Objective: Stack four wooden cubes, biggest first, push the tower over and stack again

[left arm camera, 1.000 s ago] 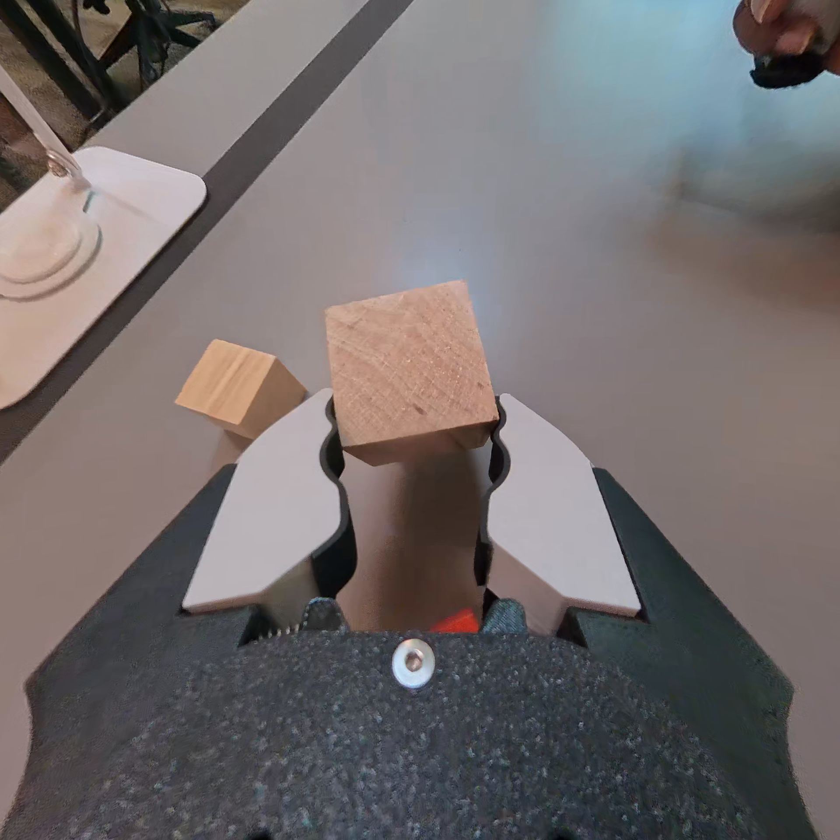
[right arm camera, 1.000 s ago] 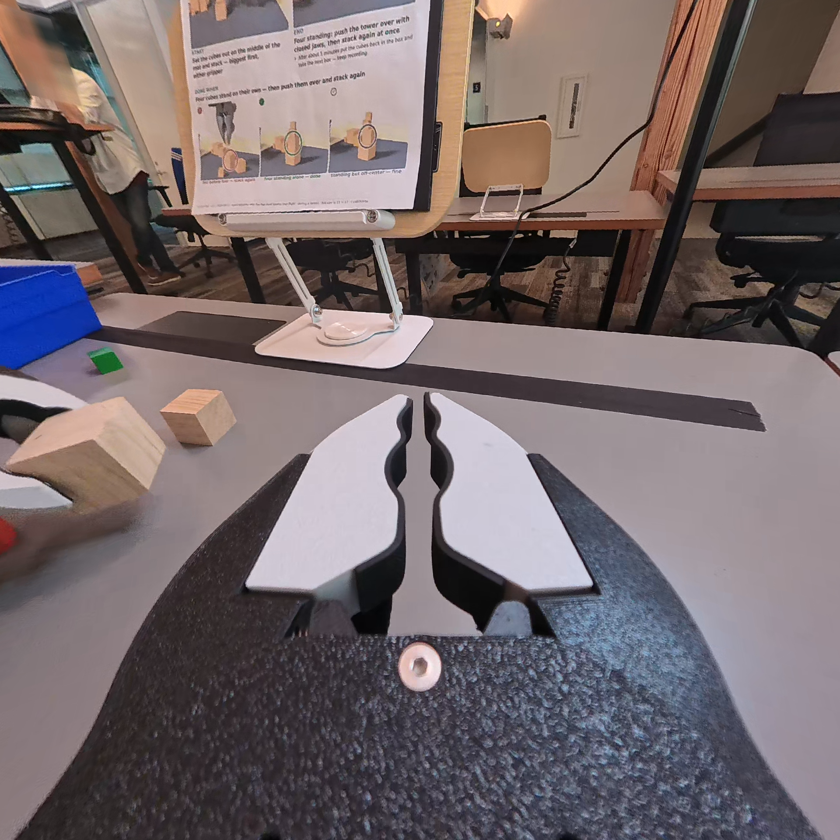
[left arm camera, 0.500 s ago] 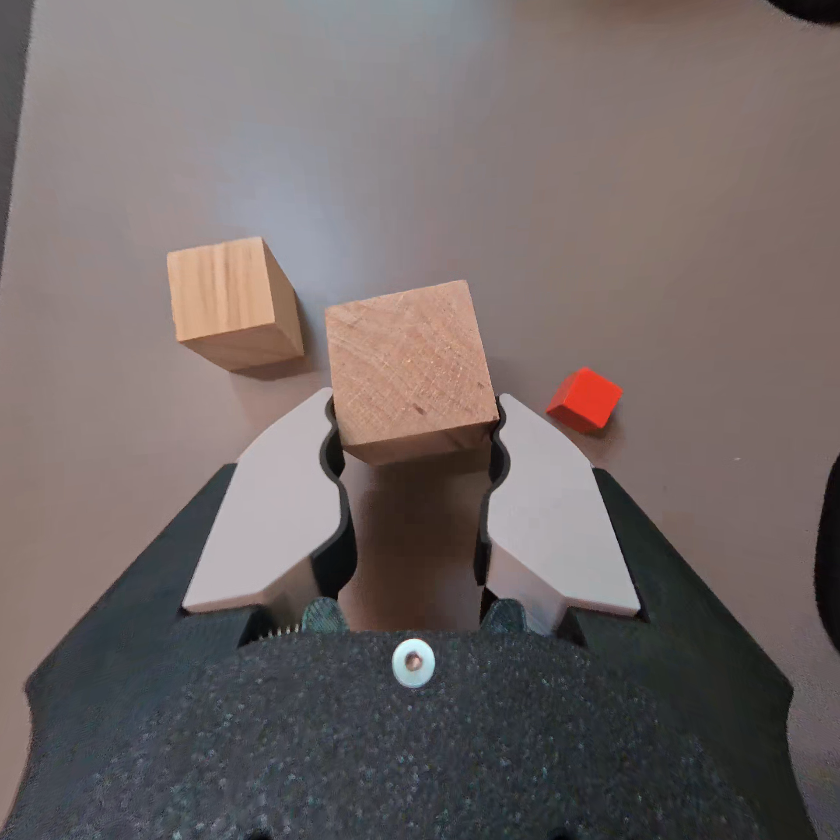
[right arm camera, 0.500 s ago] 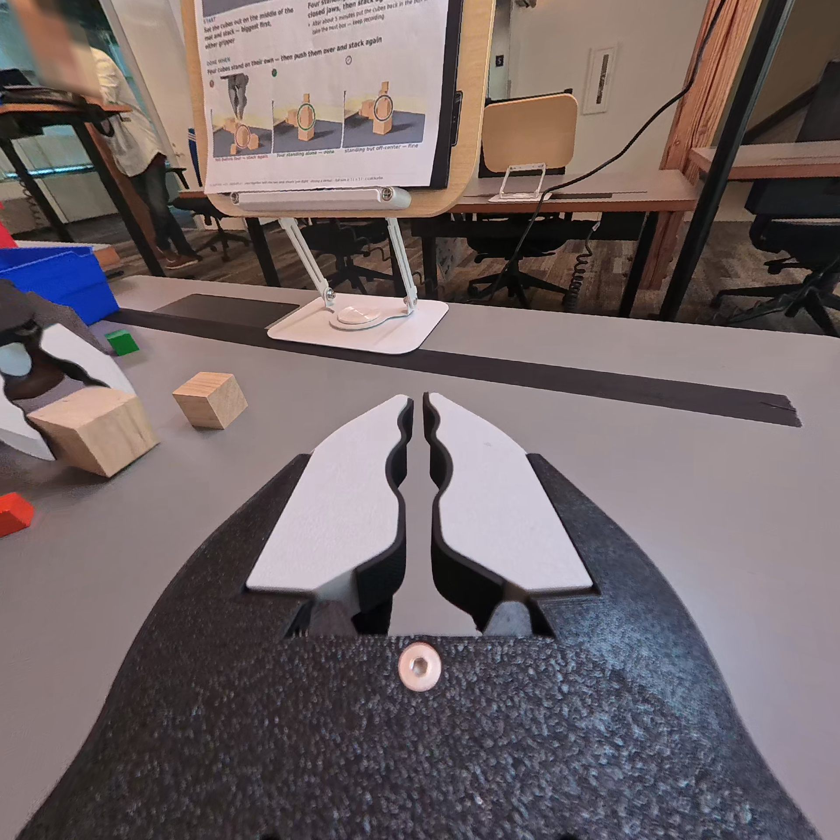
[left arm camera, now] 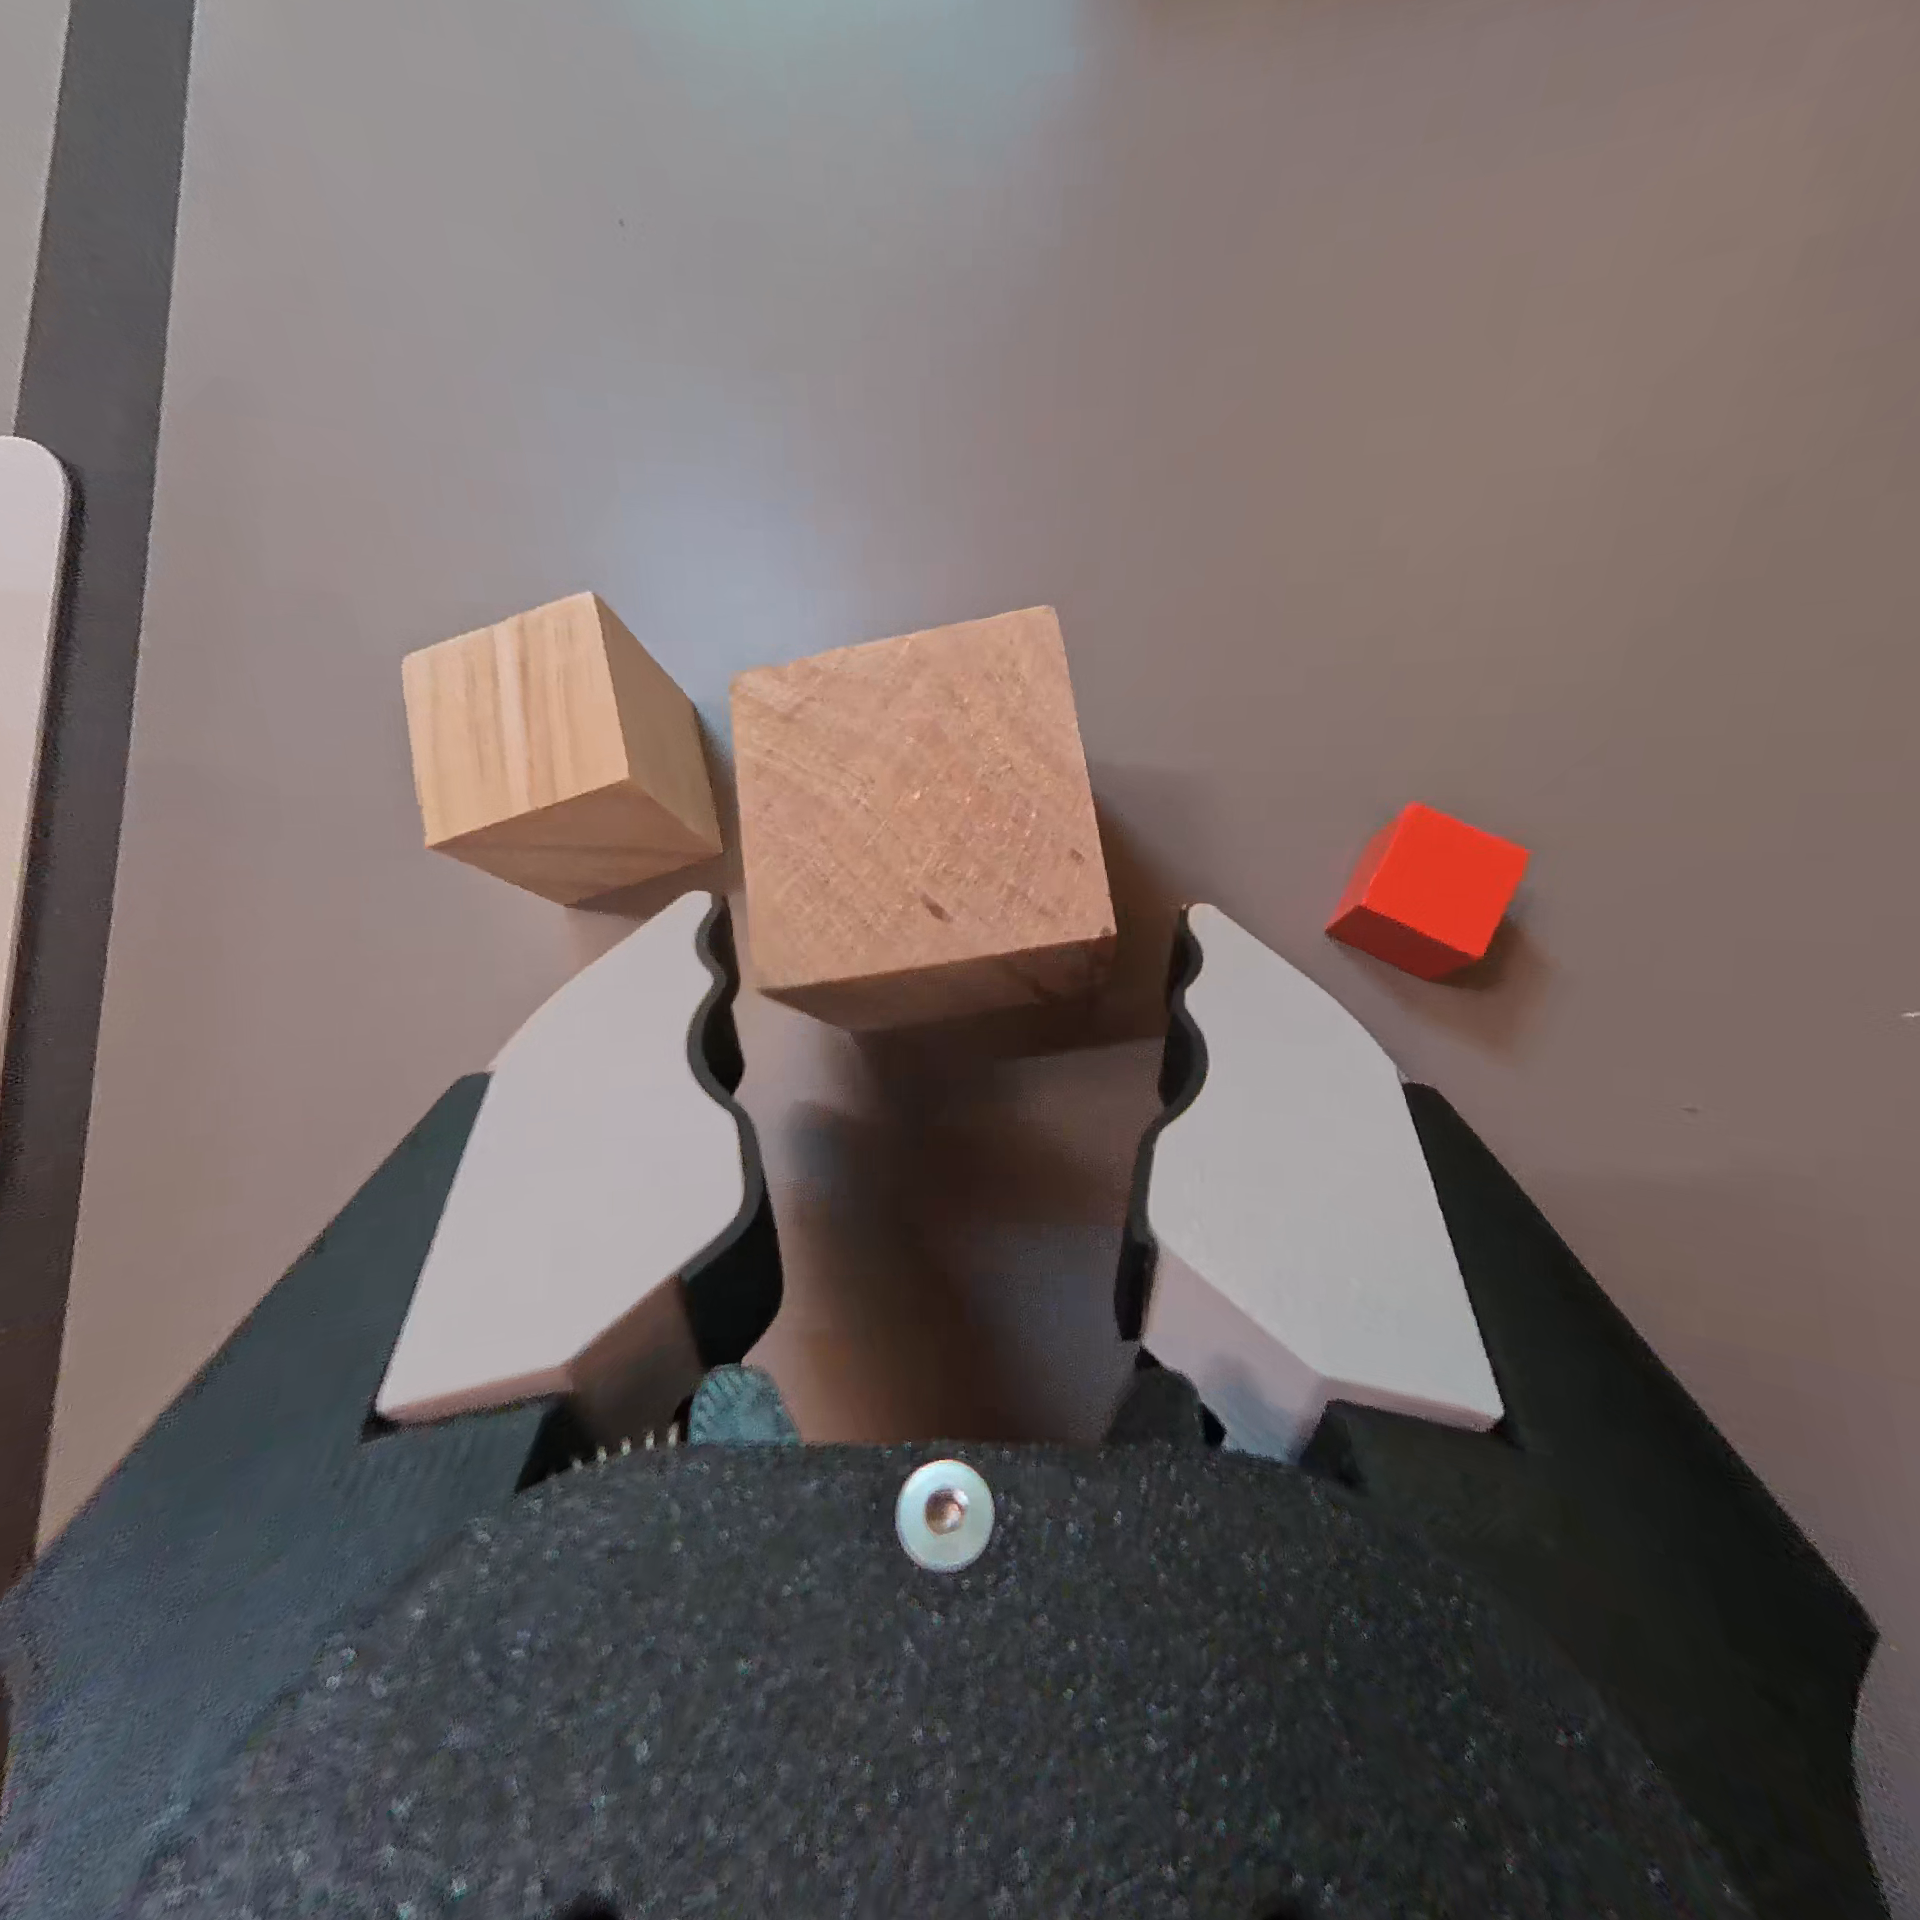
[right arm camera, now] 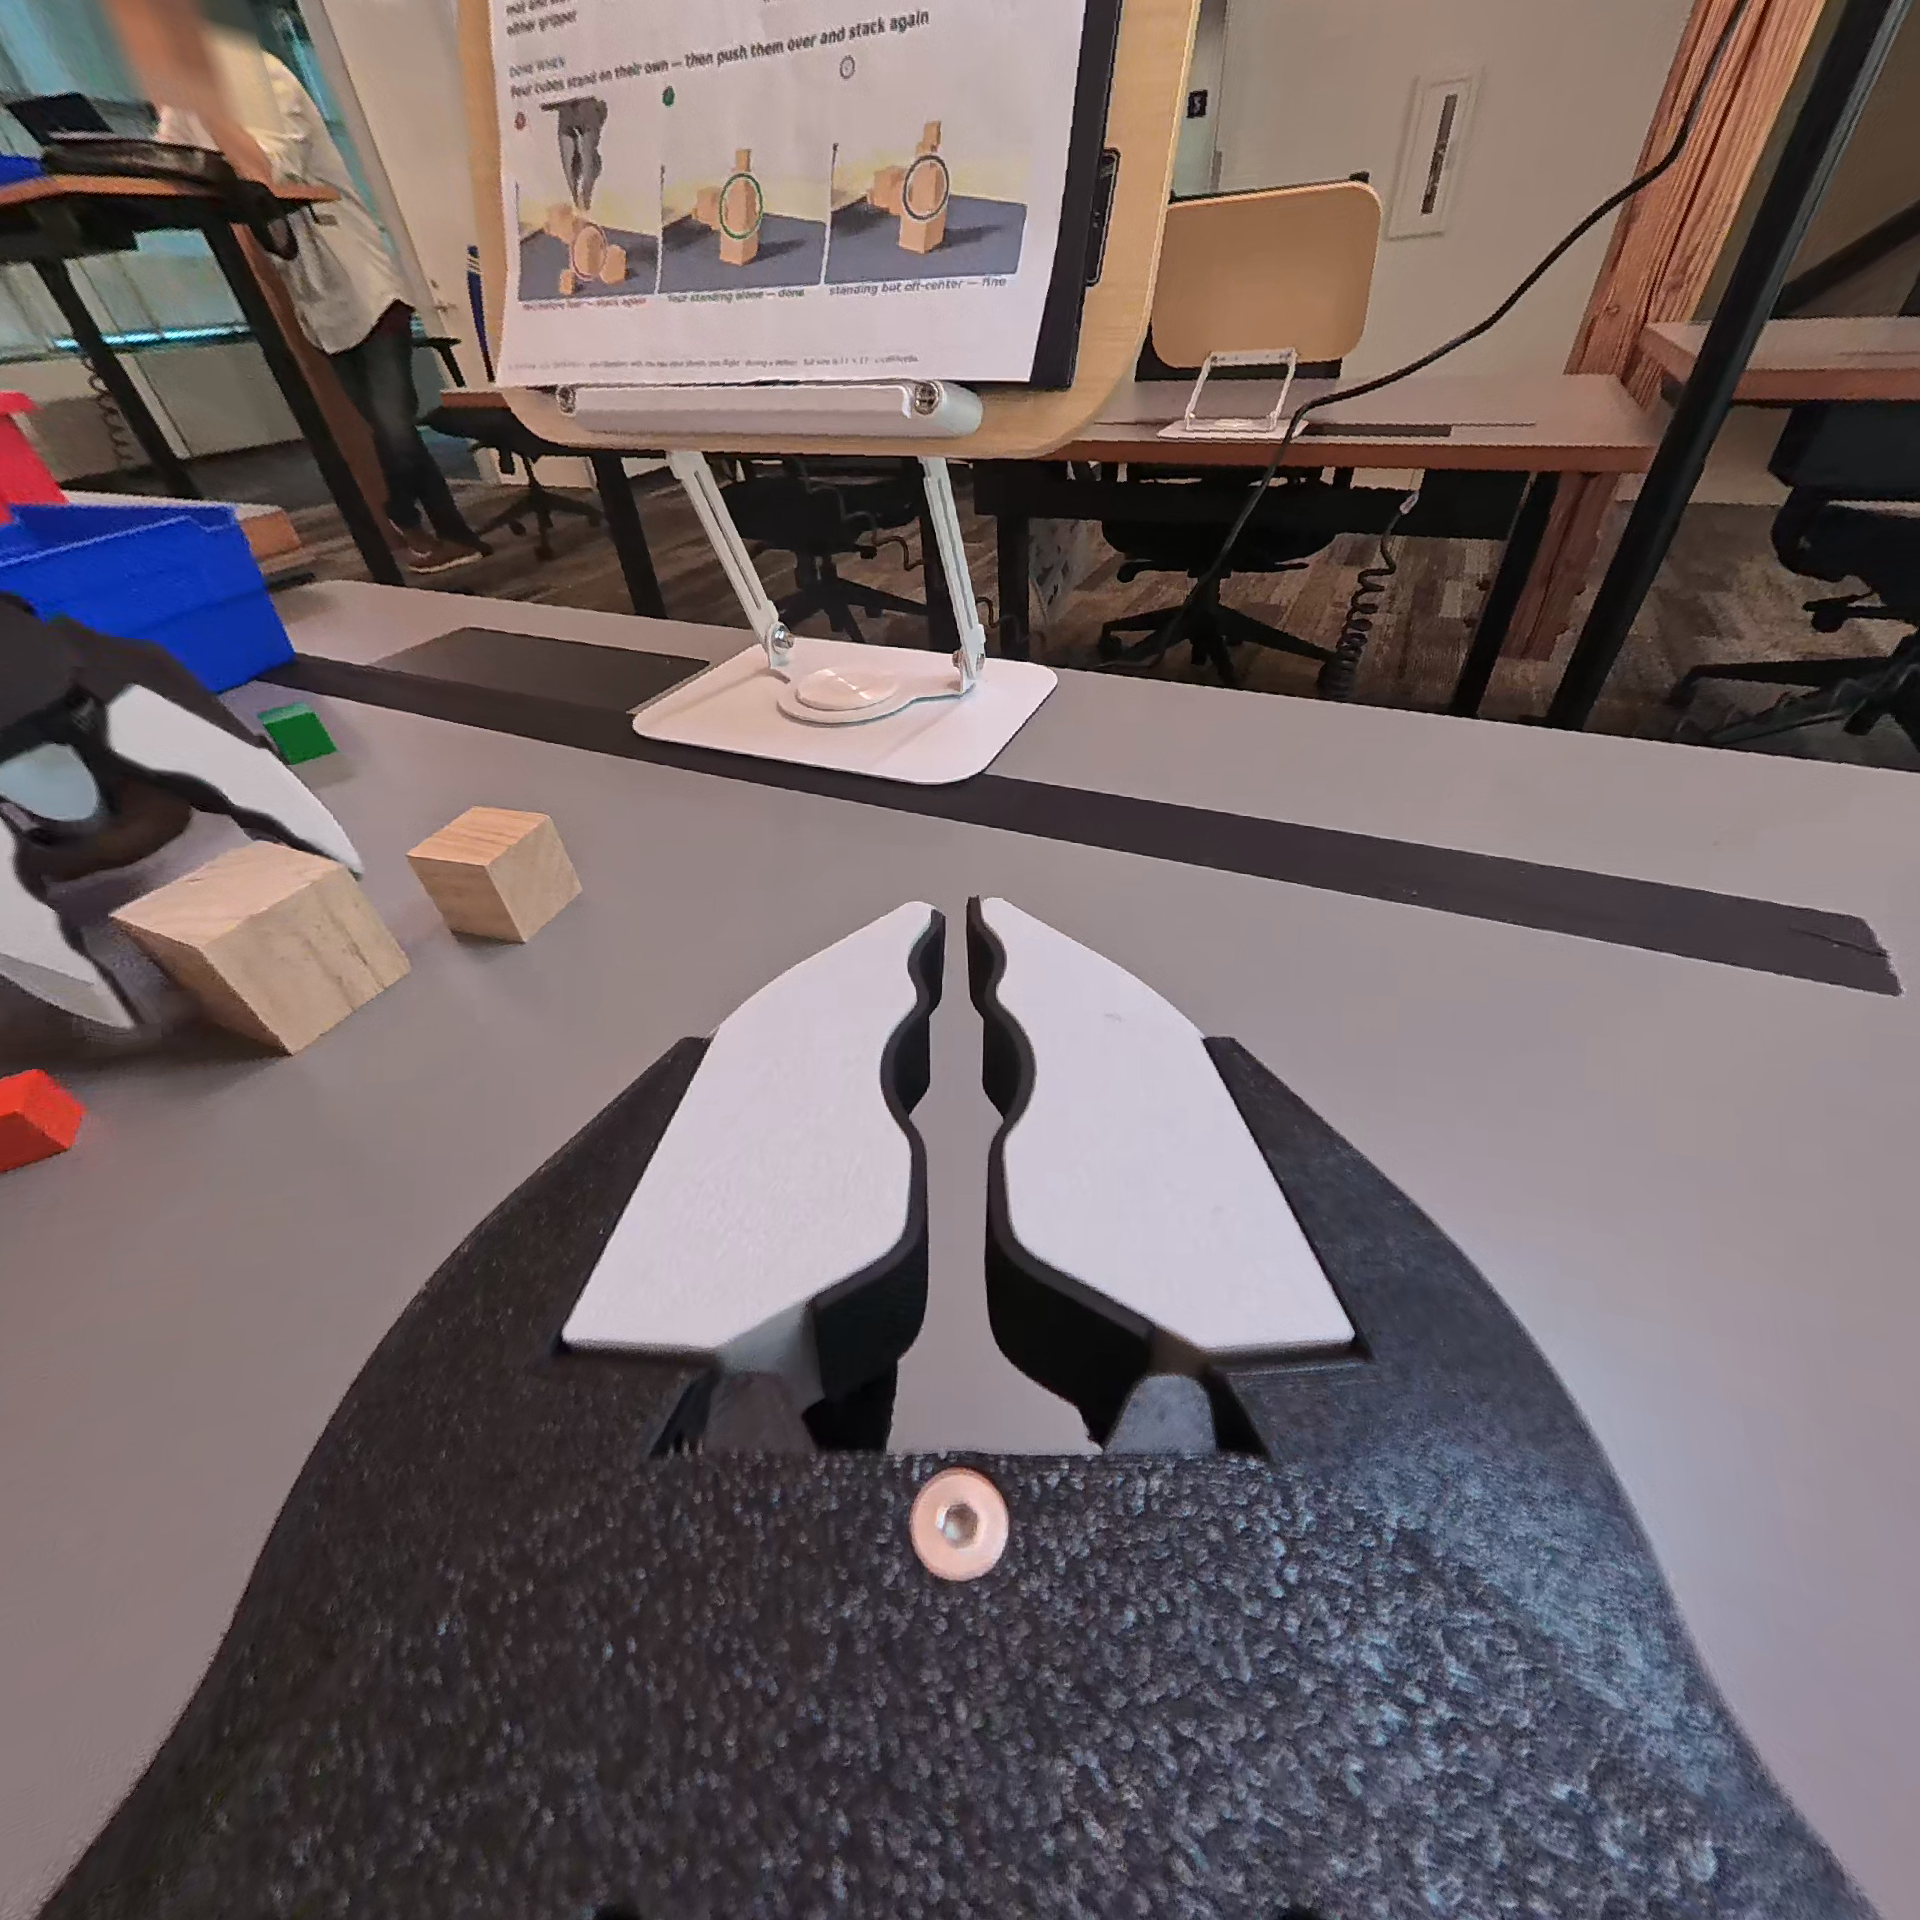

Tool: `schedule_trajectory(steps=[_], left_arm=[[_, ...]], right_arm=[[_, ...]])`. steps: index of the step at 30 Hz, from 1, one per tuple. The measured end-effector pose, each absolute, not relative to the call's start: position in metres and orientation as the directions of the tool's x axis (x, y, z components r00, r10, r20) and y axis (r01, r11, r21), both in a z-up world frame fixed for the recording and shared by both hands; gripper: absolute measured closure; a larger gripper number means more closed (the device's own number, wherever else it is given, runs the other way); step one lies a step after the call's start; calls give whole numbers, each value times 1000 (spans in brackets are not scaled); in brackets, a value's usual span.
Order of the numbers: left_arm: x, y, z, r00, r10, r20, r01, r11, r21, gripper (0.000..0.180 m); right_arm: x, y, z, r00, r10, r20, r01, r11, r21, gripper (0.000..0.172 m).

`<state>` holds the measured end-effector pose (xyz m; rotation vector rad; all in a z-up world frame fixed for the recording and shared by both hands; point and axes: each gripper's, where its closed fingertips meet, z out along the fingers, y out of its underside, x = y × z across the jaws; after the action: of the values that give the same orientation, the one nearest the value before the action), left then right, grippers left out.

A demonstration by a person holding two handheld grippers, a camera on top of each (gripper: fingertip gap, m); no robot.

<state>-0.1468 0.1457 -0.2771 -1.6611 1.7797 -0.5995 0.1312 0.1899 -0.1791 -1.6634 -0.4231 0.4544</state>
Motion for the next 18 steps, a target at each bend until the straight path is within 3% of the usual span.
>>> schedule_trajectory(steps=[3, 8, 10, 13, 18], left_arm=[[-151, 141, -251, 35, -999, -36, -620, 7, -785, 101], [-150, 175, -187, 259, -961, 97, -373, -192, -908, 127], [-149, 196, -191, 377, -924, 70, -432, -242, -869, 135], [-139, 208, -211, 435, -899, 58, -570, -324, -755, 130], [-123, 215, -231, 415, -909, 39, -749, -366, -552, 131]], right_arm=[[132, 190, -179, 852, 520, -65, 9, -139, -990, 168], [129, 190, -180, 845, 530, -76, 2, -145, -989, 168], [127, 189, -181, 840, 537, -74, 7, -147, -989, 168], [126, 188, -179, 837, 543, -67, 12, -140, -990, 168], [126, 187, -176, 834, 548, -67, 7, -131, -991, 169]])
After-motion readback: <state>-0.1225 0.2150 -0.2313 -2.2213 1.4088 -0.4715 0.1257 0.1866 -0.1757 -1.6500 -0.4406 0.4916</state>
